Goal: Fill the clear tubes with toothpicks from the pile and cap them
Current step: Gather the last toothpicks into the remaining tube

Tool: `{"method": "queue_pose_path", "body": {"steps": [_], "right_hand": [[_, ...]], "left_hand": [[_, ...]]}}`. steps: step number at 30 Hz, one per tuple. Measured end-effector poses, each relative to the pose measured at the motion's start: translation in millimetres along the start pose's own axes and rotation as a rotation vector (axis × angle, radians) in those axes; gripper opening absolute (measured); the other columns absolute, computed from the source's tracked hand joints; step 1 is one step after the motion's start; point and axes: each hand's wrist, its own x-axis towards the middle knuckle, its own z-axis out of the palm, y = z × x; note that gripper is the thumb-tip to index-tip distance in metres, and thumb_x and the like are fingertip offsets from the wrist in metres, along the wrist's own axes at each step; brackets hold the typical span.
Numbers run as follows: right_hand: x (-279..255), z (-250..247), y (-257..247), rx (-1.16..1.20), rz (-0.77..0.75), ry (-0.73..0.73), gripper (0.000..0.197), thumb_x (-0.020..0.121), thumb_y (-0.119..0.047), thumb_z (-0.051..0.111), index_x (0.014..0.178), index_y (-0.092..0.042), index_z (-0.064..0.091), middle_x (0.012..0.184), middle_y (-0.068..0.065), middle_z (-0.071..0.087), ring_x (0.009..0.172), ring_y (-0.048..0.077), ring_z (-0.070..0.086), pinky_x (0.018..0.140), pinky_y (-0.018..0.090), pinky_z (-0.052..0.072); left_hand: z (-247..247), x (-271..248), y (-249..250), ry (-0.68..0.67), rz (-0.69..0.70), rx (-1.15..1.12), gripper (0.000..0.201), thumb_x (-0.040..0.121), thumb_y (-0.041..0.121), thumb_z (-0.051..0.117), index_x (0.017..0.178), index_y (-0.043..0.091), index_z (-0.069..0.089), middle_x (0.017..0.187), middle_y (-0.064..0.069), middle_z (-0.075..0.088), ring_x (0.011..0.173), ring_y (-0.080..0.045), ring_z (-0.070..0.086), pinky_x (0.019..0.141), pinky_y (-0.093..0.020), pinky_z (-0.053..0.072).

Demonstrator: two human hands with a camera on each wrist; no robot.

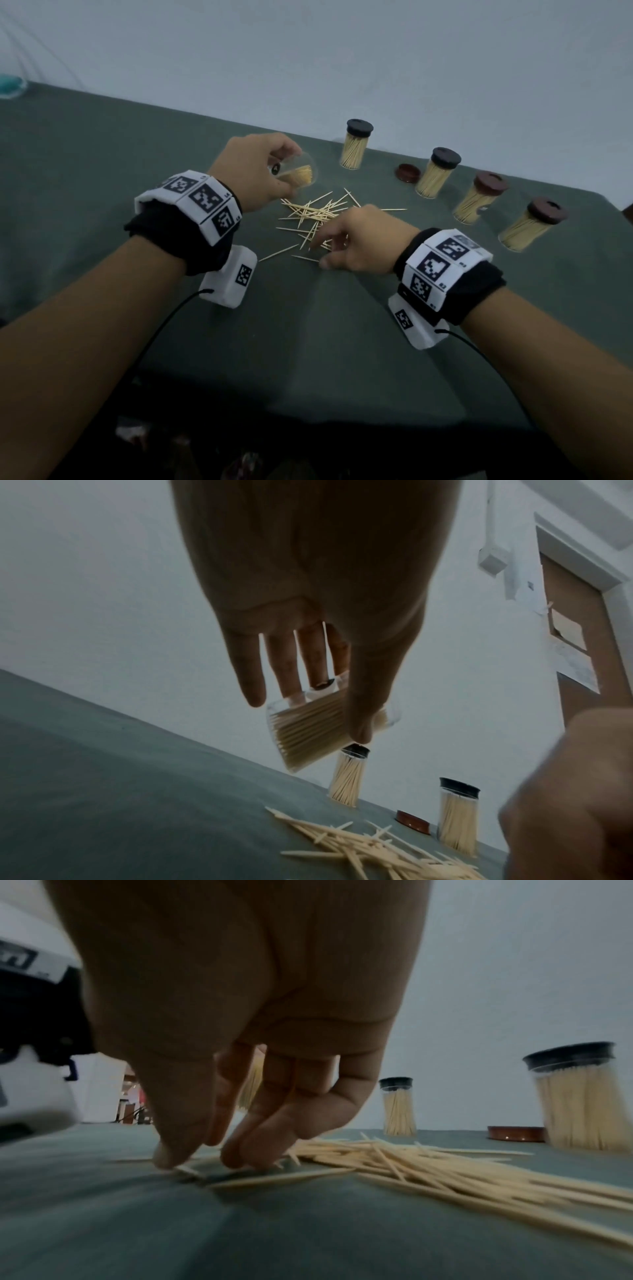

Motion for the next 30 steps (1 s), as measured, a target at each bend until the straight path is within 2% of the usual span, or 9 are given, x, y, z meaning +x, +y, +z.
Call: {"method": "queue_pose_path", "body": {"steps": [3, 5, 12, 15, 19, 22, 24, 28, 30], "right_hand": [[4.5, 3.2, -1.2, -0.032, 0.032, -0.012, 0.016, 0.077, -0.04, 0.075, 0.092, -0.035, 0.073, 0.077, -0.016, 0.063, 0.083, 0.009, 0.06, 0.082, 0.033, 0.053], [6.4, 3.0, 0.4, -0.054, 0.072, 0.016, 0.004, 0.078, -0.034, 0.073, 0.082, -0.032, 0.073, 0.076, -0.016, 0.065, 0.083, 0.008, 0.062, 0.079, 0.034, 0.055], [11.4, -13.2, 3.1, -0.321, 0.198, 0.045, 0.006, 0.083, -0.032, 0.064, 0.085, -0.03, 0.07, 0.088, -0.006, 0.065, 0.085, 0.021, 0.062, 0.062, 0.029, 0.042], [15.4, -13.8, -9.4, -0.267, 0.091, 0.058, 0.003, 0.08, -0.034, 0.067, 0.083, -0.033, 0.067, 0.084, -0.01, 0.062, 0.085, 0.02, 0.062, 0.065, 0.029, 0.045], [29.5, -2.8, -37.2, -0.19, -0.037, -0.026, 0.02, 0.081, -0.043, 0.068, 0.101, -0.041, 0.066, 0.092, -0.01, 0.061, 0.088, 0.017, 0.059, 0.074, 0.03, 0.049], [43.1, -0.5, -47.6, -0.203, -0.034, -0.101, 0.011, 0.084, -0.043, 0.067, 0.094, -0.038, 0.067, 0.092, -0.009, 0.061, 0.088, 0.017, 0.06, 0.076, 0.033, 0.053], [47.6, -2.3, -45.3, -0.244, -0.01, -0.085, 0.007, 0.084, -0.04, 0.066, 0.088, -0.035, 0.068, 0.092, -0.008, 0.063, 0.088, 0.019, 0.062, 0.075, 0.034, 0.054], [48.6, -16.0, -24.1, -0.362, 0.106, -0.033, 0.004, 0.079, -0.034, 0.067, 0.078, -0.031, 0.065, 0.086, -0.006, 0.064, 0.082, 0.021, 0.062, 0.064, 0.028, 0.048], [50.0, -24.8, -11.7, -0.297, 0.141, -0.009, 0.007, 0.078, -0.034, 0.07, 0.077, -0.028, 0.069, 0.081, -0.01, 0.065, 0.08, 0.017, 0.063, 0.062, 0.025, 0.046]], "left_hand": [[-0.8, 0.3, -1.9, 0.005, -0.009, -0.021, 0.05, 0.069, 0.02, 0.086, 0.115, 0.023, 0.066, 0.105, 0.009, 0.066, 0.098, -0.011, 0.062, 0.085, -0.016, 0.042], [-1.5, 0.6, -2.7, 0.002, -0.011, -0.017, 0.05, 0.069, 0.021, 0.086, 0.115, 0.023, 0.066, 0.107, 0.008, 0.067, 0.098, -0.012, 0.063, 0.087, -0.017, 0.044], [-8.7, 1.5, -5.3, -0.007, -0.052, -0.008, 0.05, 0.069, 0.021, 0.086, 0.115, 0.025, 0.065, 0.109, 0.007, 0.066, 0.098, -0.011, 0.062, 0.087, -0.019, 0.044], [-11.9, 2.7, -8.6, -0.009, -0.079, 0.006, 0.052, 0.069, 0.021, 0.086, 0.116, 0.025, 0.065, 0.11, 0.007, 0.066, 0.098, -0.011, 0.061, 0.086, -0.019, 0.044], [-12.9, 3.5, -9.3, -0.004, -0.08, 0.011, 0.052, 0.07, 0.02, 0.085, 0.117, 0.024, 0.065, 0.109, 0.007, 0.065, 0.097, -0.01, 0.06, 0.085, -0.018, 0.044], [-14.4, 3.5, -10.0, -0.003, -0.075, 0.006, 0.052, 0.07, 0.02, 0.085, 0.117, 0.023, 0.065, 0.109, 0.006, 0.066, 0.098, -0.011, 0.061, 0.088, -0.02, 0.046], [-15.8, 4.3, -11.0, 0.003, -0.081, 0.0, 0.052, 0.07, 0.021, 0.085, 0.118, 0.023, 0.065, 0.109, 0.005, 0.066, 0.099, -0.012, 0.062, 0.088, -0.021, 0.047], [-19.0, 6.4, -14.2, 0.028, -0.101, -0.014, 0.054, 0.069, 0.023, 0.085, 0.119, 0.022, 0.065, 0.112, 0.004, 0.066, 0.1, -0.013, 0.062, 0.088, -0.022, 0.046], [-21.0, 7.9, -15.5, 0.04, -0.11, -0.016, 0.054, 0.07, 0.023, 0.085, 0.119, 0.022, 0.064, 0.112, 0.004, 0.066, 0.1, -0.013, 0.062, 0.086, -0.02, 0.044]]}}
